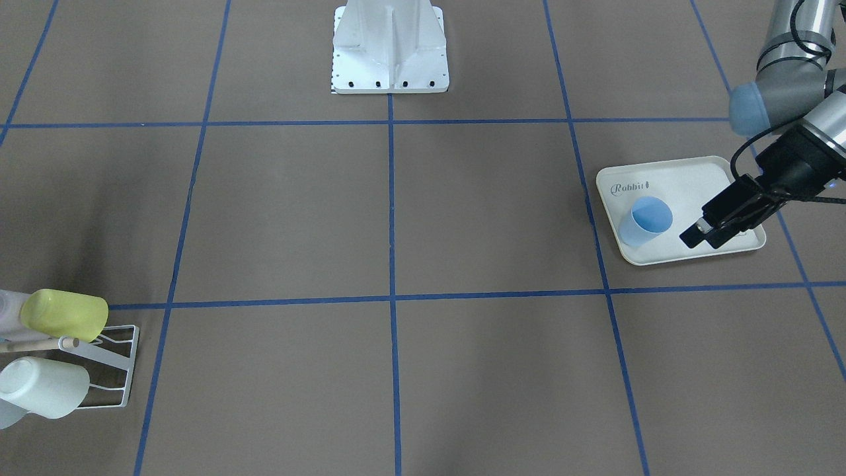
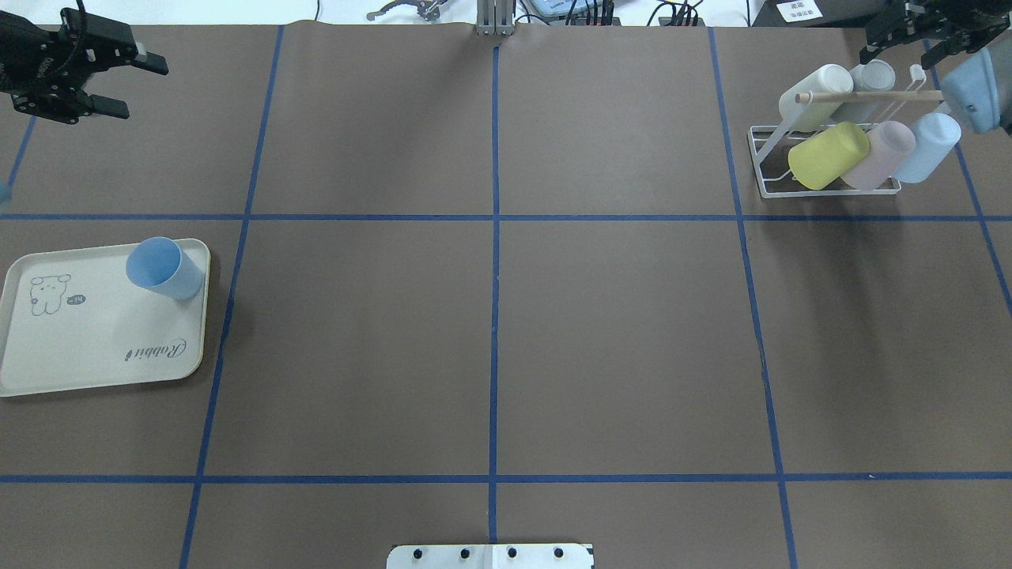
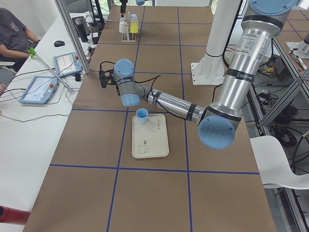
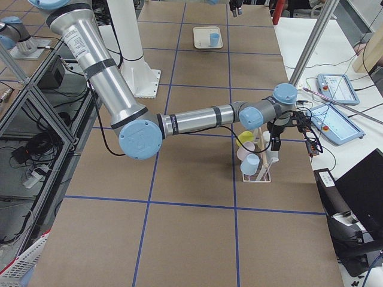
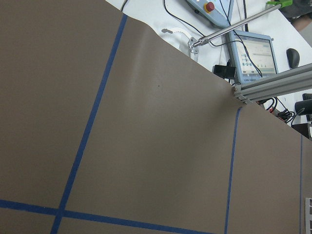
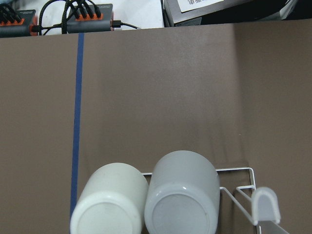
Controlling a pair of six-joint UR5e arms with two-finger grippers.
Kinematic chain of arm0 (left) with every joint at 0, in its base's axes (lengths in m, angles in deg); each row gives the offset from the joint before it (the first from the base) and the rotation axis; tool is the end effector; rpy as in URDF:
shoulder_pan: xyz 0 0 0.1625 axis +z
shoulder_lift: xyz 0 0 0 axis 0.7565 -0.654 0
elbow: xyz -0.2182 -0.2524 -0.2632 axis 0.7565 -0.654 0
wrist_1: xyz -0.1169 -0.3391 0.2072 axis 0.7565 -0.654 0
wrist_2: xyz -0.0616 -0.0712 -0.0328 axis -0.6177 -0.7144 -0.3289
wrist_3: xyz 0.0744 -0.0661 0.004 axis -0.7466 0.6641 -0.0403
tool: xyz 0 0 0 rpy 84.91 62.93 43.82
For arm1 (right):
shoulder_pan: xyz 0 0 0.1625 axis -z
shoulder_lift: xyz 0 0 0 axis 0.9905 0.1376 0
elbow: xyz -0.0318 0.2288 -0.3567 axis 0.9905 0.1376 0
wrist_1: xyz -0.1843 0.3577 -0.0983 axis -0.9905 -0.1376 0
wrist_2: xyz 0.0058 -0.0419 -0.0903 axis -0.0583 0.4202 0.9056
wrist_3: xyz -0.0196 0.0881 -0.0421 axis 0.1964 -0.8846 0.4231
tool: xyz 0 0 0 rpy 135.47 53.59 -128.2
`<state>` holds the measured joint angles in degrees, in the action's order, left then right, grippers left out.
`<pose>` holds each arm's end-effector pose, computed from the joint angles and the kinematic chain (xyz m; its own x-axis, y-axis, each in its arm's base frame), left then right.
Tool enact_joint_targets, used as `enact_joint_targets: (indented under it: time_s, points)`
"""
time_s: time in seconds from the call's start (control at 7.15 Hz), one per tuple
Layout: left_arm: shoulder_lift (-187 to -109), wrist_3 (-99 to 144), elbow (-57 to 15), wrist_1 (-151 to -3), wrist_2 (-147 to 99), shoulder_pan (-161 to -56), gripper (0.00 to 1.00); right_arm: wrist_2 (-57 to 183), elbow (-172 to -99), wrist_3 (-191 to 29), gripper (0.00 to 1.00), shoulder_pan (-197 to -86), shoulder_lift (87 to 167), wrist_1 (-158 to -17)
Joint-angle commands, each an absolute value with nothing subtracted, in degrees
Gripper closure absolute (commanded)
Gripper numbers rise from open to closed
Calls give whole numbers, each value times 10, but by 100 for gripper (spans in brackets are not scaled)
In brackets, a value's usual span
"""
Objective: Transfer IKEA cup to right arm and place on rack
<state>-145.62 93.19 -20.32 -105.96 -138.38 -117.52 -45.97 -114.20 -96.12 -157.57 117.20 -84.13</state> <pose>0.1623 -0.5766 0.3735 0.1407 -0.2043 -0.9687 0.3834 0.9134 -0.1369 -0.1154 -0.7127 0.4716 0.6642 0.0296 0.7470 -0.1476 0.9847 0.0922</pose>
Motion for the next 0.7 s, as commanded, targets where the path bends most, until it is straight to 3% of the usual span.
enact_joint_targets:
  time_s: [0.0,0.28,0.56]
  points:
    - [-1437,930,-205,-1048,-1377,-1157,0,-461,-1145,-966,2,-1575,1160,-841]
    - [-1395,838,-210,-1018,-1376,-1145,0,-463,-1151,-988,2,-1575,1153,-841]
    - [-1373,696,-268,-878,-1306,-1135,0,-464,-1156,-993,2,-1575,1150,-841]
